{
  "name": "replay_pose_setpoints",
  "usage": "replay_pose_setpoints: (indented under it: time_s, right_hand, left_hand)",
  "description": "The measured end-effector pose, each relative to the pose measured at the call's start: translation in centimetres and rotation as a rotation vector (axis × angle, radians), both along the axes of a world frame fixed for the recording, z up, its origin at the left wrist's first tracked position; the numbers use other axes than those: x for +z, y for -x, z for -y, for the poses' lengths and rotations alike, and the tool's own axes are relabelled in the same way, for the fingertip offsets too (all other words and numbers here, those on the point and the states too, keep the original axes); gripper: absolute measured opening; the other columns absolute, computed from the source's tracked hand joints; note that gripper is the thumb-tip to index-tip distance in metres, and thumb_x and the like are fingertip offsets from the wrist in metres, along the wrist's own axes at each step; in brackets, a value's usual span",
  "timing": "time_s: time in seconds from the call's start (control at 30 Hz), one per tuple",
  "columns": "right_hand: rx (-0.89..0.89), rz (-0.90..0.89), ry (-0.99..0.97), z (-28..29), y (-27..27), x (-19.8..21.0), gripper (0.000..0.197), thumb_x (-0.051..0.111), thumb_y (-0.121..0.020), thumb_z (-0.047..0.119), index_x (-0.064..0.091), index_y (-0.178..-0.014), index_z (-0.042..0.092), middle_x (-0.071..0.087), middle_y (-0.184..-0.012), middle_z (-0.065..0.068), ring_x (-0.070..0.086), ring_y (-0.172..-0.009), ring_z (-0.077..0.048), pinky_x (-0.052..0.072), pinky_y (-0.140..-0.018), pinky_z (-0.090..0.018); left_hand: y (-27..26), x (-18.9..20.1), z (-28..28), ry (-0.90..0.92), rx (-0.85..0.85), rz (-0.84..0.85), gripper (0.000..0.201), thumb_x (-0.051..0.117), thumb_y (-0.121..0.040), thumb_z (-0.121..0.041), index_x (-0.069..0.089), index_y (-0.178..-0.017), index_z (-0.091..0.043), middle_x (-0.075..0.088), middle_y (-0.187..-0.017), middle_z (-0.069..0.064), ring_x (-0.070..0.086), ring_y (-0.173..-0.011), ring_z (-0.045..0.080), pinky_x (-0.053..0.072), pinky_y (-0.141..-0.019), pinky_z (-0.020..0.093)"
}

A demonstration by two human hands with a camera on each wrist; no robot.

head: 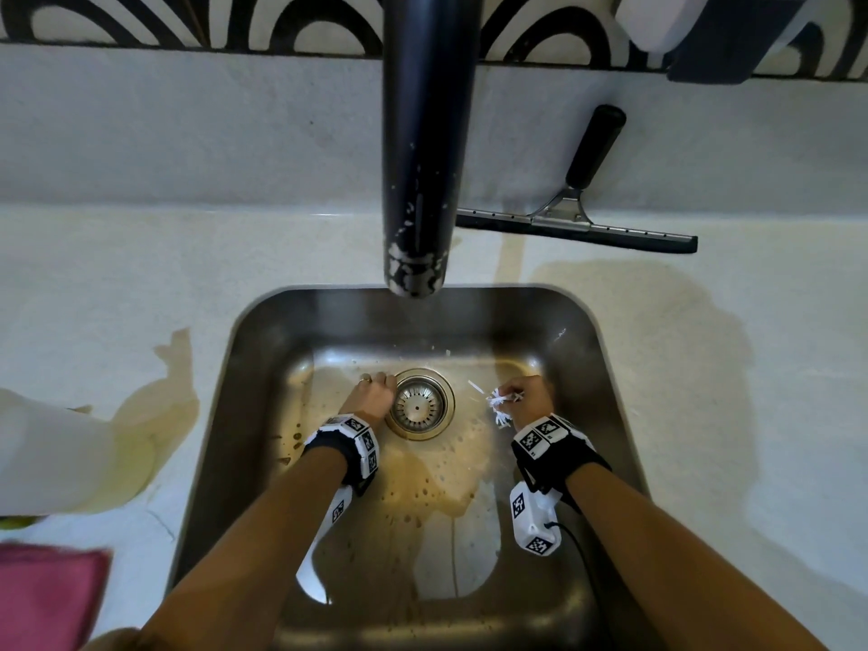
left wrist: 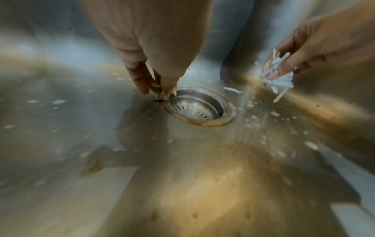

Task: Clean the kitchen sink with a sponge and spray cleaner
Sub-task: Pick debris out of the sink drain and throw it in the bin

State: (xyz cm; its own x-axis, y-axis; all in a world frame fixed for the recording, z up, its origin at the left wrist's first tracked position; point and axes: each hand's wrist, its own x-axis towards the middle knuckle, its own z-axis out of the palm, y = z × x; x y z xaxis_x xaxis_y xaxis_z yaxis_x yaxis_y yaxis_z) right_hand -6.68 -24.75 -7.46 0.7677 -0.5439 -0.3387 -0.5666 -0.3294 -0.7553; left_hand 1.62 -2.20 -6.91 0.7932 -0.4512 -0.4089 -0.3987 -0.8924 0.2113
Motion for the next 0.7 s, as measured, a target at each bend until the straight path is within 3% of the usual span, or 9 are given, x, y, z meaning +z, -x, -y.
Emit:
replay_pose_setpoints:
  time_s: [0.07, 0.17, 0.2, 0.27, 0.33, 0.43, 0.53, 0.7]
  right_hand:
    - [-0.026, 0.028, 0.002, 0.0, 0.4, 0.9, 0.045, 0.076, -0.065, -0.013, 0.054, -0.053, 0.024, 0.062, -0.085, -0.015, 0.057, -0.071, -0.020, 0.043, -0.049, -0.005]
    - [-0.072, 0.042, -0.040, 0.2, 0.9, 1.6, 0.016, 0.071, -0.068, -0.018, 0.067, -0.069, -0.003, 0.064, -0.090, -0.018, 0.056, -0.054, 0.003, 0.040, -0.044, -0.003]
    - [-0.067, 0.016, -0.038, 0.3, 1.1, 1.5, 0.012, 0.070, -0.069, -0.018, 0.068, -0.074, -0.007, 0.062, -0.086, -0.015, 0.056, -0.054, 0.003, 0.039, -0.045, -0.001]
    - [-0.050, -0.031, -0.018, 0.5, 1.5, 1.0, 0.016, 0.073, -0.069, -0.013, 0.067, -0.072, 0.001, 0.064, -0.088, -0.015, 0.057, -0.070, -0.013, 0.040, -0.050, -0.003]
    - [-0.084, -0.031, -0.008, 0.7, 1.9, 0.5, 0.018, 0.073, -0.068, -0.012, 0.066, -0.073, 0.004, 0.066, -0.097, -0.023, 0.055, -0.078, -0.019, 0.041, -0.056, -0.011]
    - [-0.085, -0.055, -0.033, 0.9, 2.5, 0.7, 0.014, 0.068, -0.071, -0.016, 0.067, -0.084, -0.012, 0.062, -0.090, -0.015, 0.053, -0.081, -0.018, 0.040, -0.054, -0.004]
    - [-0.078, -0.054, -0.073, 1.0, 2.9, 1.1, 0.017, 0.064, -0.074, -0.019, 0.065, -0.090, -0.015, 0.059, -0.092, -0.014, 0.052, -0.086, -0.019, 0.043, -0.071, -0.019]
    - [-0.094, -0.038, -0.064, 1.1, 3.0, 0.7, 0.013, 0.069, -0.071, -0.015, 0.067, -0.084, -0.013, 0.061, -0.086, -0.013, 0.054, -0.083, -0.019, 0.048, -0.074, -0.028]
  left_hand:
    - [-0.2, 0.5, 1.3, 0.136, 0.058, -0.028, 0.039, 0.044, -0.093, 0.002, 0.040, -0.131, -0.002, 0.044, -0.134, 0.017, 0.046, -0.122, 0.032, 0.041, -0.103, 0.035]
    - [-0.3, 1.1, 3.8, 0.287, 0.100, -0.091, 0.024, 0.053, -0.088, -0.006, 0.056, -0.112, -0.008, 0.054, -0.121, 0.012, 0.055, -0.110, 0.029, 0.046, -0.091, 0.033]
    - [-0.3, 1.0, 4.8, 0.336, 0.128, -0.104, 0.018, 0.054, -0.087, -0.008, 0.060, -0.104, -0.011, 0.057, -0.112, 0.011, 0.057, -0.104, 0.028, 0.047, -0.084, 0.029]
    - [-0.4, 0.9, 6.8, 0.407, 0.122, -0.092, 0.016, 0.054, -0.086, -0.002, 0.064, -0.094, -0.013, 0.059, -0.100, 0.011, 0.058, -0.094, 0.027, 0.044, -0.072, 0.025]
    - [-0.1, 0.5, 8.7, 0.463, 0.128, -0.113, 0.020, 0.054, -0.085, 0.003, 0.068, -0.096, -0.006, 0.062, -0.103, 0.016, 0.059, -0.097, 0.030, 0.045, -0.080, 0.027]
    - [0.1, 0.1, 10.6, 0.475, 0.089, -0.101, 0.024, 0.055, -0.083, 0.004, 0.069, -0.099, -0.007, 0.063, -0.108, 0.014, 0.060, -0.101, 0.028, 0.043, -0.086, 0.023]
    - [0.1, -0.3, 11.8, 0.411, 0.037, -0.092, 0.026, 0.057, -0.082, 0.007, 0.067, -0.101, -0.009, 0.061, -0.111, 0.012, 0.062, -0.100, 0.027, 0.049, -0.091, 0.029]
    - [-0.4, -0.2, 12.2, 0.327, 0.000, -0.064, 0.021, 0.065, -0.080, 0.000, 0.067, -0.096, -0.014, 0.065, -0.109, 0.008, 0.063, -0.099, 0.025, 0.050, -0.086, 0.031]
